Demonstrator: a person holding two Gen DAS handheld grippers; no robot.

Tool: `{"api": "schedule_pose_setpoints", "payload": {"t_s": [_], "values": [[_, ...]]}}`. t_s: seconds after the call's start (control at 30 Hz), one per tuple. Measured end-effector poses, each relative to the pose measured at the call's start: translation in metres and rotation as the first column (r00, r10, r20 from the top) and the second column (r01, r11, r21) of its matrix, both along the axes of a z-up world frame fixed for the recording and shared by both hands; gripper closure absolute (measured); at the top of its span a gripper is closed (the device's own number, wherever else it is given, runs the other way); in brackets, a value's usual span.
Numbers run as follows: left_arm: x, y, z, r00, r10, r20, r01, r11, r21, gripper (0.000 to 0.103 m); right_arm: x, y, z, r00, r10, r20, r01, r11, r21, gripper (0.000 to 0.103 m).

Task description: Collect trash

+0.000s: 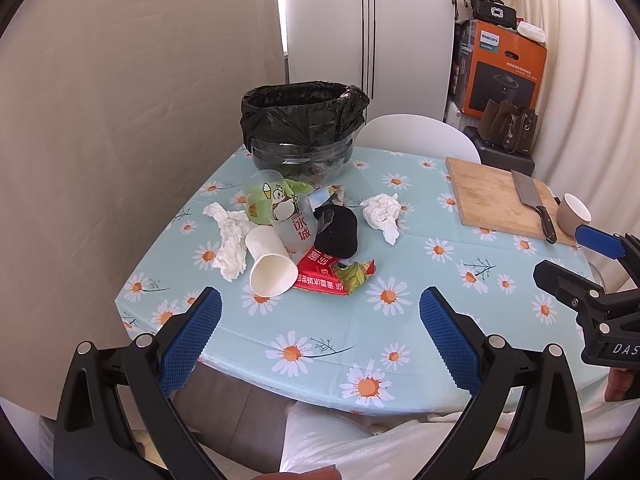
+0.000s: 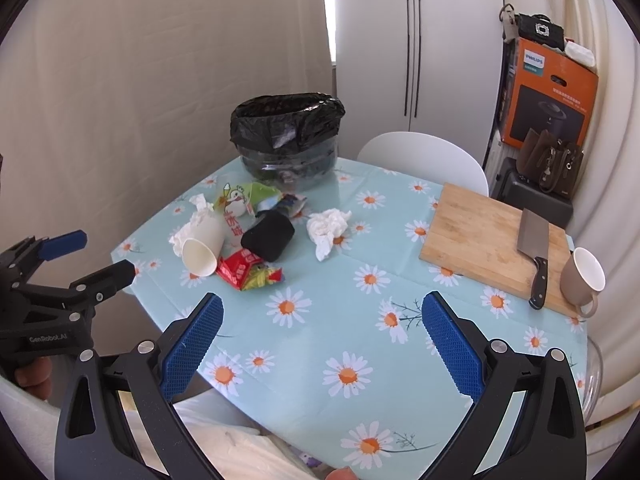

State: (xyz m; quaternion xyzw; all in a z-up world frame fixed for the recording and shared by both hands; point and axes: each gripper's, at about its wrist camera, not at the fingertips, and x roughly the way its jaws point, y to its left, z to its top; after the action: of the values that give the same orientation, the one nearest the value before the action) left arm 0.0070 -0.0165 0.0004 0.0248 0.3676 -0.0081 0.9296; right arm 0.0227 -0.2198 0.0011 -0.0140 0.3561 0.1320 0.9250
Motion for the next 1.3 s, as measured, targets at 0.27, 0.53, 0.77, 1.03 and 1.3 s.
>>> {"api": "schedule_pose_setpoints", "payload": {"t_s": [0.27, 0.53, 0.77, 1.03, 1.3], "values": [[-0.001, 0.001, -0.001, 1.000, -0.001, -0.007, 0.001, 1.000, 0.003, 0.006, 0.000, -0.001, 0.001, 1.000, 0.008, -0.001, -0.008, 1.000, 0.000, 0.008], [-0.004, 0.003, -0.003, 1.000, 0.010, -0.014, -0.010, 1.000, 0.012, 0.006, 0.002, 0.004, 0.000, 1.000, 0.024, -0.009, -0.024, 1.000, -0.008, 0.008], [-0.003, 0.004, -0.003, 1.000, 0.014, -0.027, -0.013, 0.999, 0.032, 0.006, 0.004, 0.010, 0.003, 0.999, 0.029, 0.013, -0.029, 0.999, -0.028, 0.008], [0.006, 0.020, -0.003, 0.998, 0.041, -0.041, -0.041, 0.999, 0.007, 0.006, 0.015, 0.021, 0.001, 0.998, 0.059, 0.005, -0.059, 0.997, -0.048, 0.008], [0.030, 0.039, 0.003, 0.997, 0.027, -0.078, -0.033, 0.997, -0.068, 0.006, 0.031, 0.028, -0.002, 0.998, 0.062, -0.031, -0.064, 0.996, -0.058, 0.008]]}}
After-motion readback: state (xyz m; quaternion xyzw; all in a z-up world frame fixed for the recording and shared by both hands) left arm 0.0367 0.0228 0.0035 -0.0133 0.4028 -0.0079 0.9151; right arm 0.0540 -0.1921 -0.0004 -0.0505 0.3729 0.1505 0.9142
